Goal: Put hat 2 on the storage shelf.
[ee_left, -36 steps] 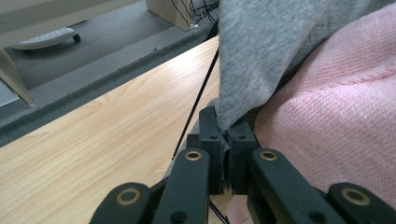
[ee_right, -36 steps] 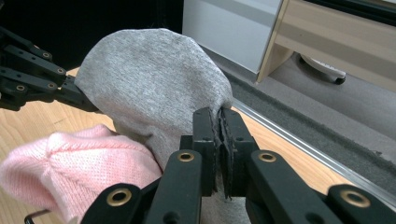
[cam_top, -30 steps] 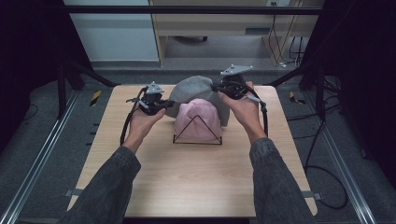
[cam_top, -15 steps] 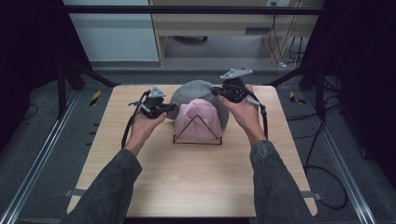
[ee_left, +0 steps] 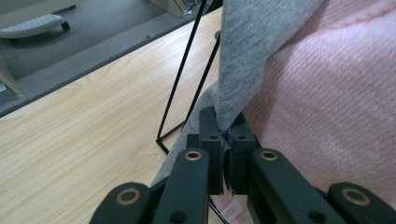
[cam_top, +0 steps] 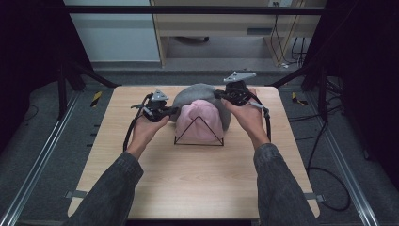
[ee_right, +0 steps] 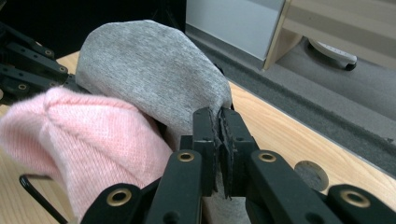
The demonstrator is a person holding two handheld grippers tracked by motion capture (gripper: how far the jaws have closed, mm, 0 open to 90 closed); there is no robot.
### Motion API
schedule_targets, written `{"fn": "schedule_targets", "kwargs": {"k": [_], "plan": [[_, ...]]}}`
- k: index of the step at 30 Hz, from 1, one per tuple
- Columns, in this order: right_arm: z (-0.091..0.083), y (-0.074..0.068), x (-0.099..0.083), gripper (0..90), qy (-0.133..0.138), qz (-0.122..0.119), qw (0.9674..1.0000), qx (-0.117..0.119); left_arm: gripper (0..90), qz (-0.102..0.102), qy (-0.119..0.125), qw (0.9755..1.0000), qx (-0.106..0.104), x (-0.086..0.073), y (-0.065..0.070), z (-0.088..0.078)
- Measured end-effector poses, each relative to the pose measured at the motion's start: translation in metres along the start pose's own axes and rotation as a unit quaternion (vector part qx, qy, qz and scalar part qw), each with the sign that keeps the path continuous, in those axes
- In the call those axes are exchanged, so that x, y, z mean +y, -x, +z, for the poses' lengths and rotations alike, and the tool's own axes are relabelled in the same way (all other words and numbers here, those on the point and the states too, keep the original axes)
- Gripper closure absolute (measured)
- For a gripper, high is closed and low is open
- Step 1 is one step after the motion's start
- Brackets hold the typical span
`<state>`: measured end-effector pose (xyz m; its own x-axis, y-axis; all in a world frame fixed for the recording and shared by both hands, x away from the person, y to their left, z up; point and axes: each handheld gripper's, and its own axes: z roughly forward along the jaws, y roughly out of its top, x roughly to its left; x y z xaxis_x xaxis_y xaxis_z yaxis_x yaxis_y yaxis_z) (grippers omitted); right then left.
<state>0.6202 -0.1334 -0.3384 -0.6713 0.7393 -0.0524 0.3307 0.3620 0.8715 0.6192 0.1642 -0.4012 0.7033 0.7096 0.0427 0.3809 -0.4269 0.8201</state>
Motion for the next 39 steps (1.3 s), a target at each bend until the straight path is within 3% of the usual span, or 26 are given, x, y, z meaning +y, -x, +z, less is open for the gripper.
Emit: {"fn": "schedule_targets", "kwargs": {"k": [6,19,30,39], "plan": [[0.000,-0.001,-0.002,86.0,-0.005,-0.003,1.0000,0.002,87.4,0.002,-0.007,1.0000,-0.001,-0.003,0.001,0.003],[0.003,-0.001,-0.011,86.7,-0.023,-0.007,0.9997,0.001,86.9,-0.015,-0.009,0.9998,-0.005,-0.010,0.003,0.007],[0.005,-0.003,-0.015,87.7,-0.032,-0.007,0.9994,0.007,82.2,-0.019,-0.020,0.9996,-0.003,-0.015,0.002,0.009],[-0.014,-0.003,-0.020,82.2,-0.017,0.004,0.9998,0.007,72.5,-0.022,-0.018,0.9995,0.011,-0.020,0.002,-0.005]]}}
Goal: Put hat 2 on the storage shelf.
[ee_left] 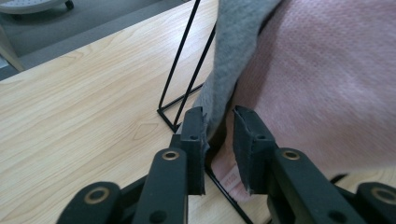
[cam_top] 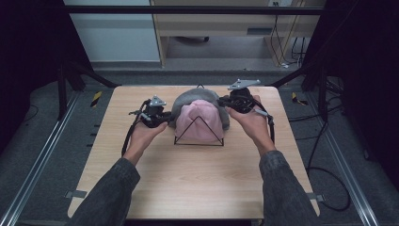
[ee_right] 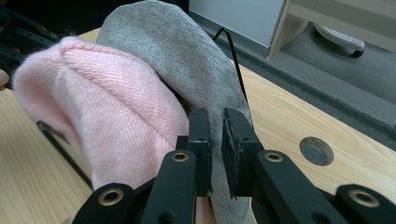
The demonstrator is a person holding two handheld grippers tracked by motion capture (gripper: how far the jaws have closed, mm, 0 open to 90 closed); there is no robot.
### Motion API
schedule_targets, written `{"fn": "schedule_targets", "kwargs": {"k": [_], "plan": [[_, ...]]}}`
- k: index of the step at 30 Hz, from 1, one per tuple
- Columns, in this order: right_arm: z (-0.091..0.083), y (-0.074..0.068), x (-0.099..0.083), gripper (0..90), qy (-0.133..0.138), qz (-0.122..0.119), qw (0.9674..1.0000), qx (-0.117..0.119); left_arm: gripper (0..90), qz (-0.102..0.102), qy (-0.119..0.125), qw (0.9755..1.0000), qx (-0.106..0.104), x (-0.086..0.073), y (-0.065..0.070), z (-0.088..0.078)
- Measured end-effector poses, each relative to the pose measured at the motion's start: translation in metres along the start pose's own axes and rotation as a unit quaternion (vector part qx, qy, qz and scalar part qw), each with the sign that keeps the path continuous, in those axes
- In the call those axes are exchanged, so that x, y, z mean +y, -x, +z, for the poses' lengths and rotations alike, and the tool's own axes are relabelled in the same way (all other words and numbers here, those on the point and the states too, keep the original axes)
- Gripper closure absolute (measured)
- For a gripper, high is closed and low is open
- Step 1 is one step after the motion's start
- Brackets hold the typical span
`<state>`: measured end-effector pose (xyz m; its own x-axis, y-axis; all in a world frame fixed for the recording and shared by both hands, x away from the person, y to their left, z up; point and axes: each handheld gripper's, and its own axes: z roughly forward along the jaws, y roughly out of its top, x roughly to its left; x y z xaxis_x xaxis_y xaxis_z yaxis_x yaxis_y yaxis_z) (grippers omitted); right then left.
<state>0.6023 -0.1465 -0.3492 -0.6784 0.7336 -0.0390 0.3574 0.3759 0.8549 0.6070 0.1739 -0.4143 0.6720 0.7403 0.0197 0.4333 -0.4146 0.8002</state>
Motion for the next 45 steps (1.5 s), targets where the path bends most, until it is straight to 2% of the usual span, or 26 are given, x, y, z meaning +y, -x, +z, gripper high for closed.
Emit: {"fn": "schedule_targets", "kwargs": {"k": [3,7,8,10,11,12,13,14,15,16,17,19,20,23,24,27,31,32,33,38,39,41,45], "plan": [[-0.006,0.000,0.000,81.7,0.002,0.002,1.0000,-0.002,69.4,0.011,-0.005,0.9999,0.005,0.002,0.002,-0.009],[-0.011,-0.001,0.000,79.7,0.005,0.004,1.0000,-0.004,65.7,0.007,-0.011,0.9999,0.010,0.004,0.004,-0.017],[-0.014,-0.001,0.001,75.7,0.007,0.004,0.9999,-0.007,61.9,0.004,-0.013,0.9998,0.014,0.005,0.006,-0.021],[-0.016,-0.002,0.002,73.3,0.007,0.008,0.9999,-0.007,60.2,0.006,-0.015,0.9997,0.017,0.006,0.007,-0.024],[-0.017,-0.003,0.003,70.5,0.008,0.009,0.9999,-0.008,57.7,0.007,-0.017,0.9996,0.019,0.007,0.008,-0.027],[-0.019,-0.004,0.005,62.3,0.009,0.009,0.9999,-0.006,51.1,0.004,-0.020,0.9997,0.015,0.007,0.011,-0.031],[-0.020,-0.006,0.005,59.0,0.008,0.010,0.9999,-0.006,47.6,0.004,-0.020,0.9997,0.015,0.007,0.011,-0.031],[-0.021,-0.007,0.006,55.0,0.008,0.008,0.9999,-0.007,43.1,0.004,-0.024,0.9997,0.006,0.007,0.013,-0.035],[-0.021,-0.007,0.006,55.0,0.008,0.008,0.9999,-0.007,38.9,0.004,-0.024,0.9997,0.006,0.007,0.013,-0.035],[-0.022,-0.009,0.007,50.8,0.008,0.007,0.9999,-0.008,38.9,0.008,-0.028,0.9995,0.005,0.007,0.015,-0.038],[-0.026,-0.012,0.008,40.7,0.010,0.005,0.9998,-0.017,30.0,0.010,-0.031,0.9995,0.004,0.007,0.017,-0.040],[-0.028,-0.013,0.009,37.6,0.011,0.005,0.9997,-0.022,26.8,0.016,-0.037,0.9992,0.007,0.005,0.022,-0.045],[-0.031,-0.015,0.009,33.2,0.014,0.006,0.9995,-0.028,22.3,0.017,-0.040,0.9990,0.011,0.004,0.024,-0.048],[-0.042,-0.019,0.009,19.7,0.013,0.017,0.9992,-0.034,11.9,0.017,-0.038,0.9991,0.004,0.000,0.029,-0.056],[-0.045,-0.020,0.008,17.3,0.013,0.017,0.9991,-0.036,10.6,0.018,-0.031,0.9994,0.004,-0.003,0.032,-0.062],[-0.054,-0.023,0.004,12.7,0.007,0.019,0.9988,-0.045,7.6,0.027,-0.032,0.9991,-0.002,-0.010,0.036,-0.070],[-0.062,-0.024,-0.002,10.7,0.004,0.023,0.9987,-0.046,5.4,0.034,-0.029,0.9989,-0.011,-0.019,0.038,-0.076],[-0.068,-0.025,-0.009,9.8,0.000,0.021,0.9987,-0.045,4.2,0.046,-0.030,0.9984,-0.013,-0.026,0.039,-0.079],[-0.069,-0.026,-0.012,9.3,-0.005,0.020,0.9986,-0.048,4.1,0.049,-0.031,0.9983,-0.009,-0.029,0.038,-0.081],[-0.076,-0.026,-0.029,8.5,-0.012,0.017,0.9986,-0.049,4.1,0.046,-0.033,0.9983,-0.015,-0.041,0.035,-0.085],[-0.080,-0.026,-0.038,8.3,-0.016,0.018,0.9985,-0.050,4.1,0.045,-0.039,0.9981,-0.014,-0.046,0.035,-0.086],[-0.081,-0.026,-0.040,8.3,-0.017,0.018,0.9984,-0.050,4.1,0.045,-0.042,0.9980,-0.014,-0.049,0.035,-0.086],[-0.087,-0.024,-0.058,8.2,-0.024,0.018,0.9979,-0.057,4.2,0.047,-0.056,0.9971,-0.021,-0.060,0.035,-0.088]]}}
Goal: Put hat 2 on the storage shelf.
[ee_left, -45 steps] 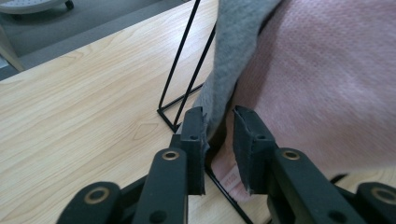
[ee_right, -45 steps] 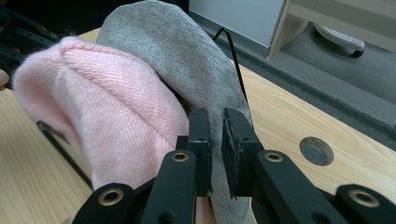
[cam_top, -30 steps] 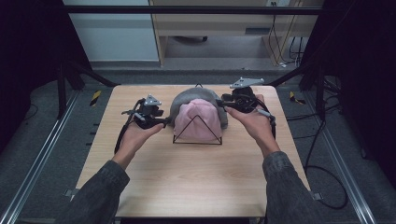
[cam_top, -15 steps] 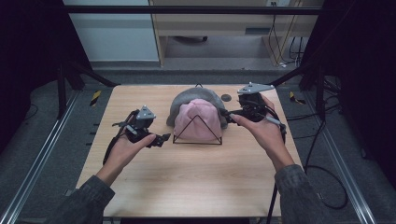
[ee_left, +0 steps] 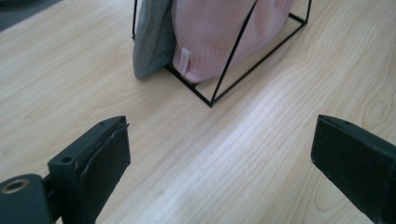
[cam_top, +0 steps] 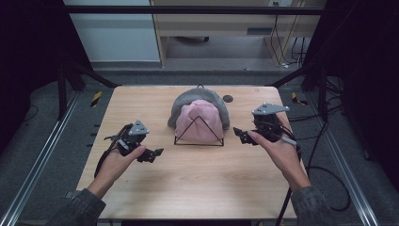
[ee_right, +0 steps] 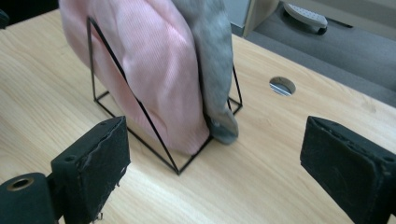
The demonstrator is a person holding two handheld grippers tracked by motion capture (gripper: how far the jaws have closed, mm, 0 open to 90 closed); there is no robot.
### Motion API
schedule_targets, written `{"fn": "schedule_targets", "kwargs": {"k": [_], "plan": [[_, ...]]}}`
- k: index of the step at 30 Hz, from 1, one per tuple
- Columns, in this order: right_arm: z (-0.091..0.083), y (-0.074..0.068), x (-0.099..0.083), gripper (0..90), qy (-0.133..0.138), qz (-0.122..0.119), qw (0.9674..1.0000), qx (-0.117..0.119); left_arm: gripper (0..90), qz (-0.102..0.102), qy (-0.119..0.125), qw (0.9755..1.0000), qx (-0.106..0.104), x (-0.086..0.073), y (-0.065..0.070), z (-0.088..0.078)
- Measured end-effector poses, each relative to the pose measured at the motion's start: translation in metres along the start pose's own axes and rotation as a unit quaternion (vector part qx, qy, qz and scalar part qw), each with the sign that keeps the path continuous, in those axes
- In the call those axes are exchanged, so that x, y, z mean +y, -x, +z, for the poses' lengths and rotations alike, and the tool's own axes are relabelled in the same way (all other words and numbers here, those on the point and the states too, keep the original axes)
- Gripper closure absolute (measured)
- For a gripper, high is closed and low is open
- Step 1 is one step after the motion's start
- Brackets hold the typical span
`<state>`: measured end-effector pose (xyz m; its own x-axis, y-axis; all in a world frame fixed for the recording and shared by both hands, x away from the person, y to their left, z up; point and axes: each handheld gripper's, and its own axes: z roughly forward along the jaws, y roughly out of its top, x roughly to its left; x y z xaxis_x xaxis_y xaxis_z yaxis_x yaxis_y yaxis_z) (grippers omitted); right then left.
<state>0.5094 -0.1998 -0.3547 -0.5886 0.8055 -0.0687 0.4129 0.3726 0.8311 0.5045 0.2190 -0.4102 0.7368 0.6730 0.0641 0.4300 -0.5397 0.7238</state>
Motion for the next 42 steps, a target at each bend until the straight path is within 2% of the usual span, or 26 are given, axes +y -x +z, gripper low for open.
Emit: {"fn": "schedule_targets", "kwargs": {"k": [3,7,9,10,11,17,19,24,27,29,33,34,37,42], "plan": [[-0.001,0.001,-0.008,7.5,0.000,0.006,1.0000,0.000,4.1,0.000,-0.006,1.0000,-0.003,-0.004,0.001,0.000],[0.002,0.000,-0.030,7.7,-0.010,0.014,0.9998,0.005,4.0,0.013,-0.027,0.9995,0.001,-0.012,0.003,0.001],[0.003,-0.001,-0.034,8.8,-0.013,0.014,0.9998,0.005,4.0,0.020,-0.041,0.9990,-0.001,-0.016,0.004,0.003],[0.007,-0.003,-0.045,11.3,-0.019,0.017,0.9996,0.013,4.1,0.020,-0.046,0.9987,-0.002,-0.019,0.004,0.005],[0.008,-0.004,-0.048,11.4,-0.022,0.019,0.9994,0.017,4.3,0.020,-0.051,0.9985,-0.004,-0.021,0.004,0.006],[0.024,-0.013,-0.072,12.2,-0.046,0.018,0.9983,0.031,5.0,0.038,-0.096,0.9941,-0.032,-0.039,0.009,0.022],[0.030,-0.015,-0.079,11.9,-0.056,0.023,0.9976,0.035,4.9,0.040,-0.103,0.9932,-0.036,-0.043,0.010,0.026],[0.041,-0.020,-0.092,12.0,-0.077,0.027,0.9956,0.046,4.9,0.039,-0.112,0.9920,-0.043,-0.050,0.010,0.032],[0.051,-0.028,-0.102,12.6,-0.094,0.022,0.9936,0.059,5.0,0.040,-0.116,0.9915,-0.044,-0.056,0.010,0.038],[0.056,-0.031,-0.105,12.4,-0.098,0.024,0.9930,0.062,5.0,0.033,-0.111,0.9922,-0.046,-0.058,0.010,0.040],[0.064,-0.035,-0.109,12.0,-0.099,0.028,0.9928,0.061,5.0,0.033,-0.109,0.9925,-0.045,-0.062,0.012,0.043],[0.067,-0.036,-0.110,11.8,-0.094,0.032,0.9937,0.054,5.0,0.032,-0.110,0.9923,-0.047,-0.065,0.012,0.045],[0.070,-0.036,-0.109,10.9,-0.086,0.042,0.9940,0.053,4.9,0.029,-0.111,0.9922,-0.048,-0.066,0.011,0.047],[0.077,-0.036,-0.110,9.9,-0.089,0.053,0.9935,0.047,3.5,0.018,-0.104,0.9933,-0.047,-0.067,0.009,0.050]]}}
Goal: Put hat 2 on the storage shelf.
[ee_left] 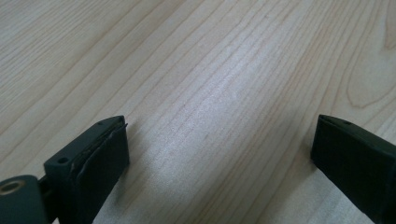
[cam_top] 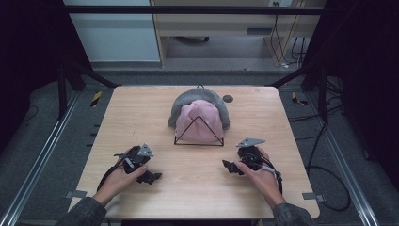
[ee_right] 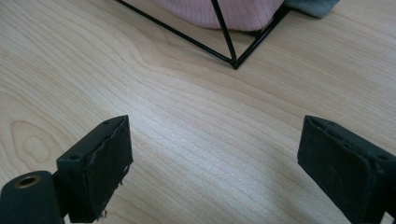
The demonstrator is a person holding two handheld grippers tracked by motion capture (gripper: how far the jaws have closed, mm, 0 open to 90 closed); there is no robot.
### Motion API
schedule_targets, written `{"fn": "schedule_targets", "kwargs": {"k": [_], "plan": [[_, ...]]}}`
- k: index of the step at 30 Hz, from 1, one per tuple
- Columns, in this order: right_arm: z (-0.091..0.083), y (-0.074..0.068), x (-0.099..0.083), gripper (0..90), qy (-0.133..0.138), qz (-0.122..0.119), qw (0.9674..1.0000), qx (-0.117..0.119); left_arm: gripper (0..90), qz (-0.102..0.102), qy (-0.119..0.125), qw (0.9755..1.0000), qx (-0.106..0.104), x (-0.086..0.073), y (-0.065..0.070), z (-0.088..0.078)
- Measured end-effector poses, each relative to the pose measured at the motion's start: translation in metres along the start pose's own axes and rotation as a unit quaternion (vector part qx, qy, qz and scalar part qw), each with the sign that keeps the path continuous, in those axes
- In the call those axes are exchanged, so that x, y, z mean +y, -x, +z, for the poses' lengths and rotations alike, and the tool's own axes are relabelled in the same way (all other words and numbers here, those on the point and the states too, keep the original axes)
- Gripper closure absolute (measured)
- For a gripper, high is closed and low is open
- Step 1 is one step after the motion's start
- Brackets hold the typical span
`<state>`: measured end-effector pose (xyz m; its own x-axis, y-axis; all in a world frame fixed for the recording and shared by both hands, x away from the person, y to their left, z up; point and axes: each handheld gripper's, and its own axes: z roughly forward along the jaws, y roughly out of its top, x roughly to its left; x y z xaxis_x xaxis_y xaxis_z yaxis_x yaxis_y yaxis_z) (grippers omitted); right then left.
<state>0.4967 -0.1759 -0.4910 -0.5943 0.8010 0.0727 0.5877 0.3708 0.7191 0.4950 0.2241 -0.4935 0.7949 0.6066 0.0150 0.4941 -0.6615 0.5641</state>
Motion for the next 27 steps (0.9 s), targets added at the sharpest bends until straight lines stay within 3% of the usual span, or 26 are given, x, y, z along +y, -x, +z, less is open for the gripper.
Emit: {"fn": "schedule_targets", "kwargs": {"k": [3,8,10,15,17,27], "plan": [[0.003,0.000,-0.002,9.1,-0.004,-0.006,1.0000,-0.006,2.8,-0.003,0.001,1.0000,0.002,-0.001,-0.002,0.000],[0.007,0.001,-0.006,8.4,-0.017,0.001,0.9998,-0.009,0.0,-0.010,0.028,0.9995,0.009,-0.006,-0.005,0.003],[0.009,0.001,-0.009,9.0,-0.021,-0.003,0.9995,-0.023,0.0,-0.013,0.039,0.9991,0.010,-0.007,-0.004,0.004],[0.011,-0.001,-0.013,5.7,-0.014,-0.015,0.9989,-0.043,0.0,-0.013,0.042,0.9990,0.011,-0.008,-0.004,0.004],[0.013,-0.002,-0.017,3.2,0.006,-0.017,0.9989,-0.043,0.0,-0.012,0.041,0.9990,0.011,-0.008,-0.004,0.003],[0.010,-0.005,-0.020,3.3,0.006,-0.012,0.9989,-0.045,0.0,-0.010,0.046,0.9988,0.010,-0.009,-0.004,0.003]]}}
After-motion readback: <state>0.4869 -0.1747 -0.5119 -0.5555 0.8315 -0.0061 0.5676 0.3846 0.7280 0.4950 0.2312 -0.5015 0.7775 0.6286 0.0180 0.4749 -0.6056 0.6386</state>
